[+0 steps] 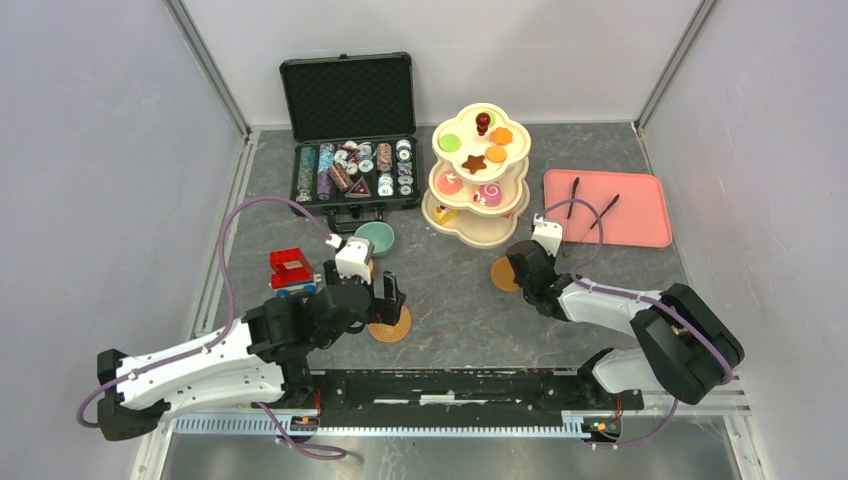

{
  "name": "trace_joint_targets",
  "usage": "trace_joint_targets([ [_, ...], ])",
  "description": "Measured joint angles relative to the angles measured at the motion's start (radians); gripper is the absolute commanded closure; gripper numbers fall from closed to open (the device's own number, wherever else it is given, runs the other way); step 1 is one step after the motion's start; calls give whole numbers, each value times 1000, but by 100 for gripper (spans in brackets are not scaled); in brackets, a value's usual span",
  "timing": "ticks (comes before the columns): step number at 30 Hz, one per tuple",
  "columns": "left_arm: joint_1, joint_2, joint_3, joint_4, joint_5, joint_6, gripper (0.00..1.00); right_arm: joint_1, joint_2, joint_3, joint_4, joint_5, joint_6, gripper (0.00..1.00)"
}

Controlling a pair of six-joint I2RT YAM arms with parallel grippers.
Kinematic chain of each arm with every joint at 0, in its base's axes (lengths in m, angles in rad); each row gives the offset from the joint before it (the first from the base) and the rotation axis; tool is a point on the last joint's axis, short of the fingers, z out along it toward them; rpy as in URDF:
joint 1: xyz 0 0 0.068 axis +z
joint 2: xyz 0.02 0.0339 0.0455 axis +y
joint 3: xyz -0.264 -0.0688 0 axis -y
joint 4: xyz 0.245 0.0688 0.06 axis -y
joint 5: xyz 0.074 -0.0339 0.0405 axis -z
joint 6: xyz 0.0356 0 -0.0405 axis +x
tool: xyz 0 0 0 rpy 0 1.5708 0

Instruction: Serve the afternoon tea

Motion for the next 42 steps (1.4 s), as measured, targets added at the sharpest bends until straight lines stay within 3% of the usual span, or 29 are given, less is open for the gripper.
trace_joint_targets([
  [3,0,14,0,-1,-1,0,0,-13,-8,-26,63,-29,-35,49],
  [6,0,44,0,-1,-2,0,0,-16,-96,-122,156,-90,-84,28],
  [10,2,143,23,-5,-4,14,0,-16,-393,-373,354,-222,-185,13],
  [15,58,295,95,-11,8,45,0,-17,-507,-447,515,-303,-250,11],
  [21,310,371,126,-10,125,102,0,-17,-504,-447,645,-364,-283,11],
  [27,433,462,162,-16,170,187,13,-17,-502,-447,673,-378,-287,11],
  [37,518,663,228,-18,220,278,36,-17,-485,-447,676,-386,-292,10],
  [42,528,735,247,5,239,281,45,-17,-409,-320,422,-364,-305,9],
])
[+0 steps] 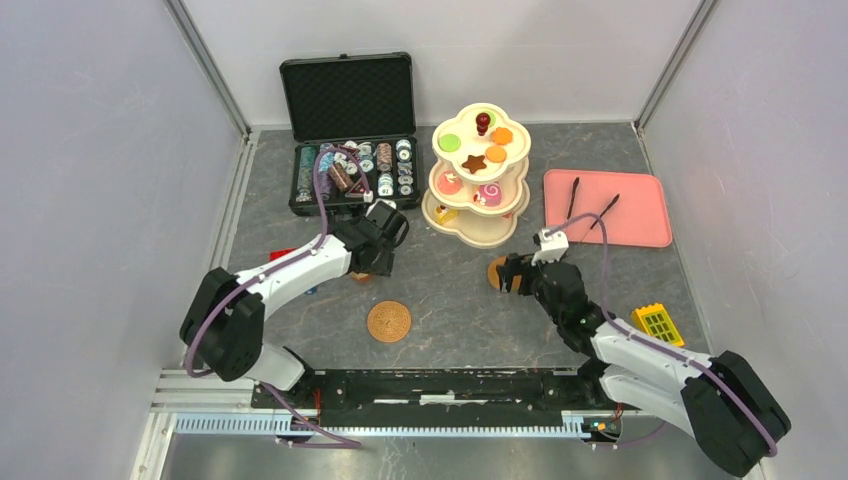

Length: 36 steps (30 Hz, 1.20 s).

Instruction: Serve the afternoon tea

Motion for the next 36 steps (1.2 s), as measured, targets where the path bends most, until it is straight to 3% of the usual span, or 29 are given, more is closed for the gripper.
trace_joint_targets([
  [5,2,28,0,3,6,0,52,0,7,220,-267,32,-18,8],
  [8,4,31,0,13,6,0,61,0,-26,303,-355,58,-41,3],
  [11,4,45,0,24,7,-1,64,0,-35,409,-451,111,-85,2],
  [15,4,58,-2,27,10,-1,73,-5,10,563,-524,185,-132,2],
  [18,4,58,-4,28,15,-1,84,-29,63,671,-544,207,-146,2],
  [24,2,56,-4,24,35,-1,96,-162,167,824,-549,209,-148,2],
  [30,-60,13,-3,-37,56,-2,98,-311,130,728,-497,201,-198,2],
  [36,-270,-13,106,-106,61,2,98,-414,69,564,-524,183,-234,2],
])
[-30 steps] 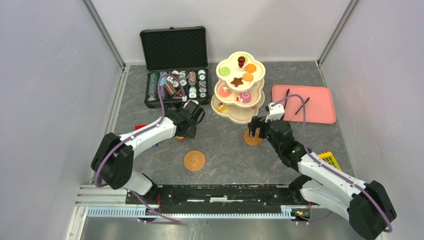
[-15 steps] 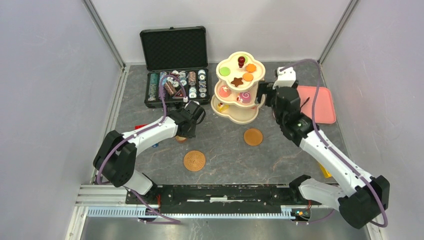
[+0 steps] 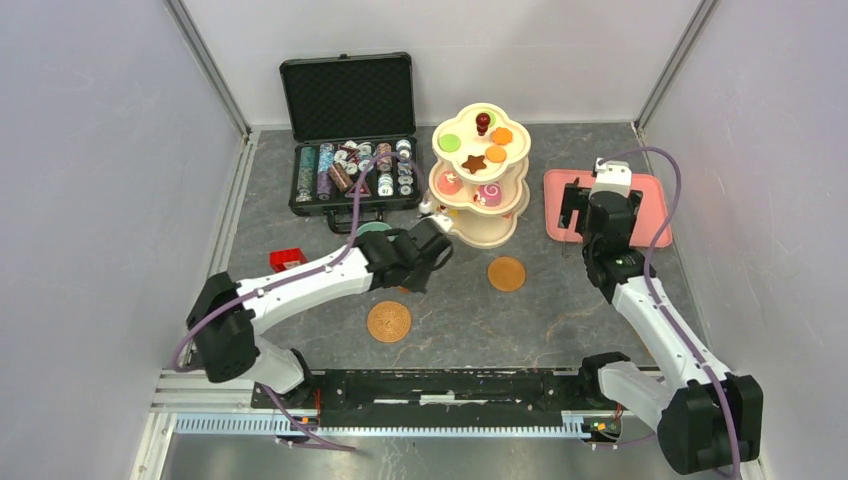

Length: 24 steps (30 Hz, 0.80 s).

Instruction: Serve the afternoon tea

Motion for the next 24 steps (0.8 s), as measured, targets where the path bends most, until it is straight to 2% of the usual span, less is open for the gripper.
trace_joint_targets([
  [4,-107,104,201,10,-3,45,98,-20,-34,-23,-20,-2,-24,2],
  [12,-165,426,552,25,26,123,98,-38,-98,-35,7,-14,-48,2],
  [19,-218,607,744,24,74,164,98,-66,-129,-62,11,5,-62,2],
  [24,-230,673,796,24,104,172,98,-71,-130,-74,21,9,-63,2],
])
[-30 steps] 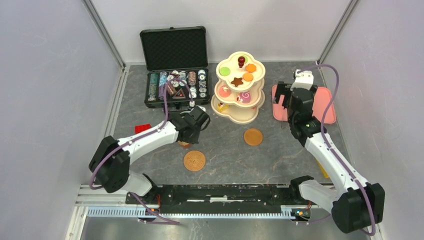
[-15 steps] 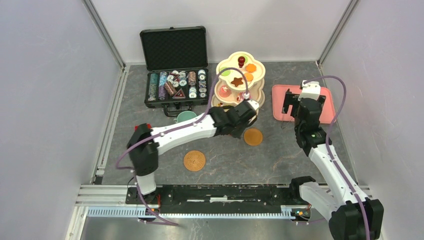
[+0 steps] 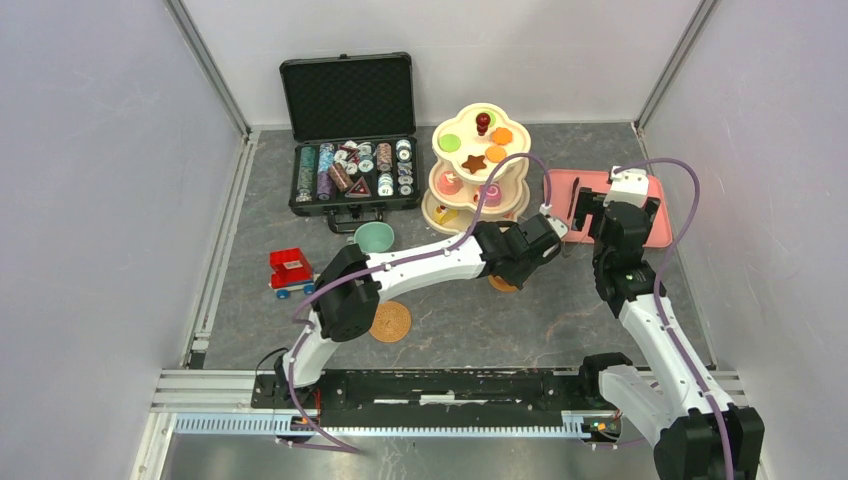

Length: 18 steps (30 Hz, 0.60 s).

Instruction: Serve the afternoon tea

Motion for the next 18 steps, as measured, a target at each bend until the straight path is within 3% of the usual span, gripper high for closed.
trace_joint_targets([
  [18,-3,92,65,-3,-12,3,97,-8,0,-6,9,-1,0,2],
])
